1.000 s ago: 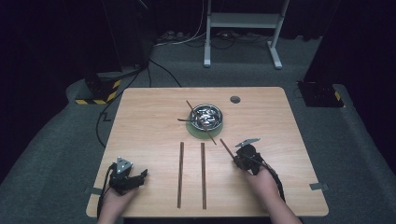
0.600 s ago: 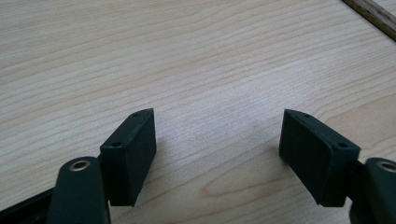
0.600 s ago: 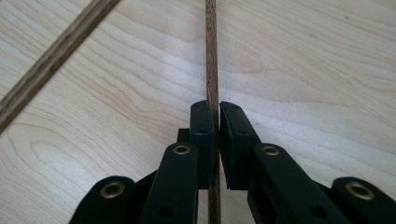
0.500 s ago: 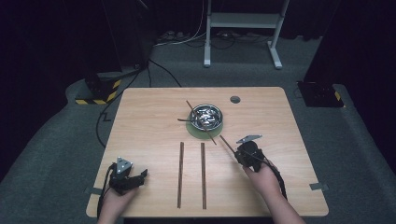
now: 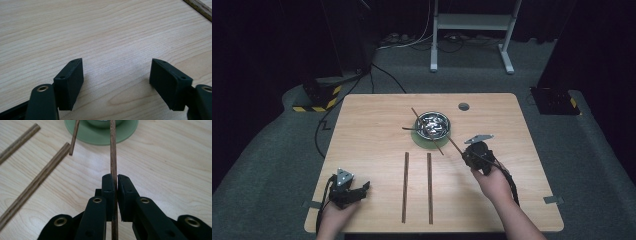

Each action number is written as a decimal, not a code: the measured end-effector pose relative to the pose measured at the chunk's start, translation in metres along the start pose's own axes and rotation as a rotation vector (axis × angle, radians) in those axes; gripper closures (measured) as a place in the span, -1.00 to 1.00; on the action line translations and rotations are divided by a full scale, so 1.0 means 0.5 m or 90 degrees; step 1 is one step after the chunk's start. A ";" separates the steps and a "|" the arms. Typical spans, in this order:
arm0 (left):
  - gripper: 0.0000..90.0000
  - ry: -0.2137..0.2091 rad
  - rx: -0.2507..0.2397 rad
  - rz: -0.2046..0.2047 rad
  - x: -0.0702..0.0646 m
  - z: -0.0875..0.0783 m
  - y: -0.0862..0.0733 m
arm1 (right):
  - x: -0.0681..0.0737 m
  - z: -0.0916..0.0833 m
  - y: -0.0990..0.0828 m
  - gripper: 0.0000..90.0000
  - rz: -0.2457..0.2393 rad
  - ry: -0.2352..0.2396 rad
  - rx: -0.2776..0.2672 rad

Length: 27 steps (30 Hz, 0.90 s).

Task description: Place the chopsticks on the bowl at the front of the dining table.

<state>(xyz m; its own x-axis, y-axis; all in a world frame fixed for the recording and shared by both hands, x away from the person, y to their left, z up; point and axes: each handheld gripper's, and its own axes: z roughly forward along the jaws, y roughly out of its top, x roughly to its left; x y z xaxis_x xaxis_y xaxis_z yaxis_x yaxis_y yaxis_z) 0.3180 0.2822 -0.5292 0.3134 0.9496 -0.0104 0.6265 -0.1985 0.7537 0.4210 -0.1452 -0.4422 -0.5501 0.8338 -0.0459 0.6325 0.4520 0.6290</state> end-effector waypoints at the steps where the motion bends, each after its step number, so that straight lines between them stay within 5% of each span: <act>1: -0.39 0.000 0.000 0.000 0.000 0.000 0.000 | 0.000 0.000 0.000 0.87 0.000 0.000 0.000; 11: -0.39 0.000 0.000 0.001 0.000 0.000 0.000 | 0.008 0.015 0.061 0.87 -0.003 -0.003 -0.017; 27: -0.39 -0.001 0.000 0.001 0.000 0.000 0.000 | 0.011 0.098 0.150 0.87 0.006 -0.018 -0.008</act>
<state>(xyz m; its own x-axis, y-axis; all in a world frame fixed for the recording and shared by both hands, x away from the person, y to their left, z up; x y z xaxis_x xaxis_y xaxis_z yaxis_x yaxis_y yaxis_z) 0.3180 0.2824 -0.5292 0.3147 0.9491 -0.0106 0.6267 -0.1994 0.7533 0.4923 -0.0912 -0.4333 -0.5287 0.8466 -0.0614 0.6309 0.4403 0.6389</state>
